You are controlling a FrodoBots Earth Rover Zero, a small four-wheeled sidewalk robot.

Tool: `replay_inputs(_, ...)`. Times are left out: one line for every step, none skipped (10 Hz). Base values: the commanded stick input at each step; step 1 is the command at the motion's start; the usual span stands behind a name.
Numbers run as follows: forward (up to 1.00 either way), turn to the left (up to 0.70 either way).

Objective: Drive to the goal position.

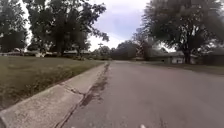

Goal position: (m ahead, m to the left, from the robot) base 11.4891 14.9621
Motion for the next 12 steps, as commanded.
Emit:
replay_inputs(0.70, 0.00)
replay_inputs(0.70, 0.00)
replay_inputs(0.70, 0.00)
replay_inputs(0.70, 0.00)
replay_inputs(0.70, 0.00)
replay_inputs(0.70, 0.00)
replay_inputs(0.70, 0.00)
replay_inputs(0.70, 0.00)
replay_inputs(0.70, 0.00)
replay_inputs(0.70, 0.00)
replay_inputs(0.70, 0.00)
replay_inputs(0.70, -0.03)
